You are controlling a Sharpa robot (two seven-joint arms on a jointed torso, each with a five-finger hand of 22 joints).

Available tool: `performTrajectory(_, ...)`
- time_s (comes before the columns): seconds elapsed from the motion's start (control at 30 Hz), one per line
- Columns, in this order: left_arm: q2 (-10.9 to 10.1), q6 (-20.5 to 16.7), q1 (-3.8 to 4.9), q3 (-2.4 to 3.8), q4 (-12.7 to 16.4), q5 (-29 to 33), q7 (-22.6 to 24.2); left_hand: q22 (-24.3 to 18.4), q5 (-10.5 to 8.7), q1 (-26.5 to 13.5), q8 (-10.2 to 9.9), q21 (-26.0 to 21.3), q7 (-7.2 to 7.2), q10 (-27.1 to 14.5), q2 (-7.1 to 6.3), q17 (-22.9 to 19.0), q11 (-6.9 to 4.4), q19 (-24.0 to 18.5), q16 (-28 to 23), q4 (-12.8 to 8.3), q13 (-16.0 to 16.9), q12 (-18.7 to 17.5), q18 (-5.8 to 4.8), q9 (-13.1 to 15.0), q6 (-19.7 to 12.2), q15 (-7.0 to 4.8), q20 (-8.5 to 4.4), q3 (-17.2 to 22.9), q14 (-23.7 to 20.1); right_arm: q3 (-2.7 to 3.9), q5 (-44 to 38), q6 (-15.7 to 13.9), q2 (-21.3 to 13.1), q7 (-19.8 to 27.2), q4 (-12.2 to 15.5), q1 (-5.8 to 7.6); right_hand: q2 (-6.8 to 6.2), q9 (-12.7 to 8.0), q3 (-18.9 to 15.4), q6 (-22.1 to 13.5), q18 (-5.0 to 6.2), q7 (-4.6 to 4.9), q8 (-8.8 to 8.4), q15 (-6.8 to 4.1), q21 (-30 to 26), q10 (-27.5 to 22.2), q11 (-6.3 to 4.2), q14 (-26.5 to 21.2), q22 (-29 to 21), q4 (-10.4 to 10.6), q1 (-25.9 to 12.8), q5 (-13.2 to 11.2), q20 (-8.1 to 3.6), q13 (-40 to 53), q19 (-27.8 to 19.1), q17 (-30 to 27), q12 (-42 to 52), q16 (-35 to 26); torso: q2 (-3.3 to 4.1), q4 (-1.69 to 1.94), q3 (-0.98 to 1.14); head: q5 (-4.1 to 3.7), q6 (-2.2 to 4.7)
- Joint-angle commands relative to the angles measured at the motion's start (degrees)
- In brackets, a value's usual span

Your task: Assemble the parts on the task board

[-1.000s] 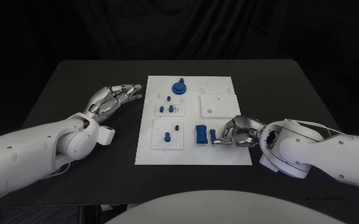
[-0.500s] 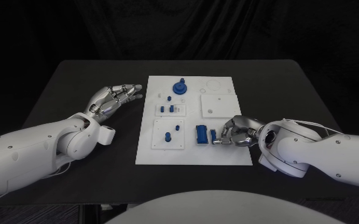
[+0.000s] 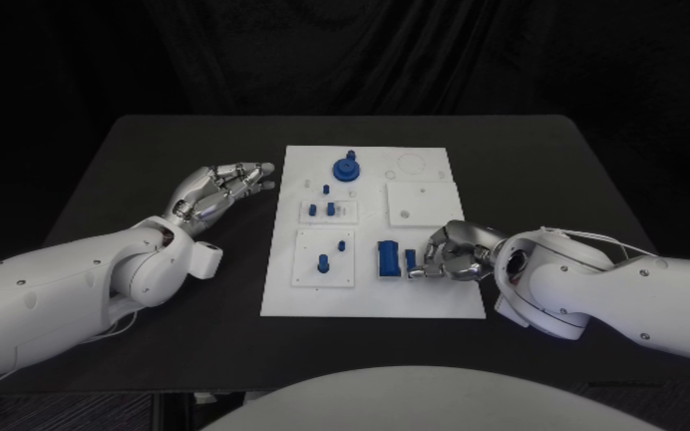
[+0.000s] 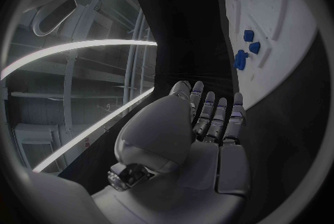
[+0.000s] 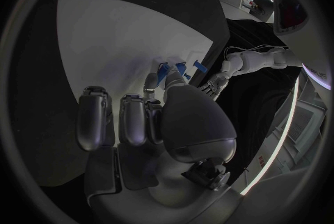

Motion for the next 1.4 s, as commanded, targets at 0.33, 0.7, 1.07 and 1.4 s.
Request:
performTrajectory(0.33,0.1,0.9,-0.14,0.06,0.1,0.2,2.9,-0.1,0.42,0.6,0.2,0.3,0.25,0.1,0.01,0.1,0.24,0.6,0.3,0.0,0.1,-0.1,-0.90,-0.1,0.0,0.05,0.03,0.4,0.6,-0.05,-0.9,0.3,0.6,-1.3,-0.5,-0.20,0.05,0.3,-0.3,-0.4,-0.67,-0.22,1.11,-0.48,0.2,6.0,-0.37,2.8,11.3,-1.6,2.8,-4.3,-0.47,15.1,1.9,-0.1,0.2,-0.1,-0.01,0.01,0.02,-0.03,-0.01)
performTrajectory(0.7,0.2,1.1,-0.19,0.06,0.0,0.2,2.9,-0.1,0.46,0.7,0.2,0.3,0.30,0.1,0.07,0.1,0.32,0.6,0.5,0.0,0.1,-0.1,-0.92,-0.1,0.0,0.17,0.02,0.6,0.7,-0.05,-0.9,0.5,0.7,-1.8,-0.7,-0.22,0.09,0.4,-0.5,-0.3,-0.68,-0.25,1.45,-0.52,0.2,6.0,-0.41,2.8,11.3,-2.0,3.7,-5.2,-0.51,15.1,1.9,-0.2,0.2,-0.2,0.02,-0.02,0.03,-0.04,-0.01)
performTrajectory(1.07,0.2,1.2,-0.24,0.06,0.0,0.2,2.9,-0.1,0.48,0.8,0.2,0.3,0.32,0.2,0.13,0.1,0.38,0.6,0.6,0.1,0.1,-0.1,-0.94,-0.1,0.0,0.26,0.02,0.7,0.9,-0.04,-0.9,-0.2,0.8,-1.3,-0.9,-0.22,0.85,0.5,-0.4,-0.1,-0.72,-0.39,1.70,-0.61,0.4,6.0,-0.52,2.8,11.3,-1.9,4.1,-5.3,-0.59,15.1,1.9,-0.1,0.2,-0.1,-0.02,-0.03,0.03,0.13,-0.01)
performTrajectory(1.4,0.1,1.2,-0.27,0.06,0.0,0.2,3.0,-0.1,0.52,0.9,0.2,0.3,0.34,0.2,0.19,0.2,0.46,0.6,0.6,0.1,0.1,-0.1,-0.97,-0.1,0.0,0.37,0.03,0.9,1.0,-0.04,-0.9,-0.5,0.4,-0.1,-0.6,-0.22,0.30,0.6,-2.1,-0.1,-0.68,-0.36,2.14,-0.66,0.2,6.0,-0.55,2.7,11.3,-0.6,2.7,-5.2,-0.69,15.1,1.8,-0.6,0.2,-0.3,0.01,0.03,0.01,0.22,-0.01)
